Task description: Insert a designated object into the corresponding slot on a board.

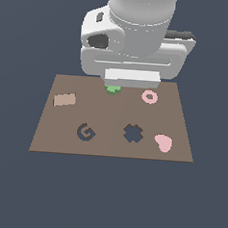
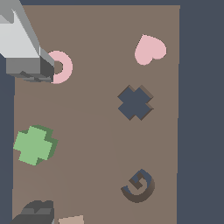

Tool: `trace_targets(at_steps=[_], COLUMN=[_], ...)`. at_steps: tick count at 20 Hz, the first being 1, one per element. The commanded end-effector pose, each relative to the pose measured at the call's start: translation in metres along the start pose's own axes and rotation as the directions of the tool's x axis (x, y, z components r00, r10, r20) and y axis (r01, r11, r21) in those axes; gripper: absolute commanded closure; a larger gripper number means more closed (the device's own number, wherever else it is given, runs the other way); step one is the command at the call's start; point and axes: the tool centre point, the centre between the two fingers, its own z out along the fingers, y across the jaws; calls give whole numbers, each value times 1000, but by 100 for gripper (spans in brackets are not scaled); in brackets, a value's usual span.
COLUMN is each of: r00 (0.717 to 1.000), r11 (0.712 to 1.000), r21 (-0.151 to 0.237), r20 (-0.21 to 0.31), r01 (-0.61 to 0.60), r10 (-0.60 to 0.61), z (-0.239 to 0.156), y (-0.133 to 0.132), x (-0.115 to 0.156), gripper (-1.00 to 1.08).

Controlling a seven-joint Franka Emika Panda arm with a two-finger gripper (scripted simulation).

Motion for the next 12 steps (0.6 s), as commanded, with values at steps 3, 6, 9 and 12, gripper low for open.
trace_targets(at_steps=[3, 6, 9, 12], r00=[1000, 1000, 999, 997], r11=[1000, 1000, 999, 997], r21=[0, 0, 0, 0], r20=[0, -1, -2, -4], r01=[-2, -14, -37, -71], r10=[2, 14, 37, 71], z=[1, 5, 12, 23], y=[0, 2, 6, 11], x=[-1, -4, -10, -18], gripper=[-92, -92, -92, -92])
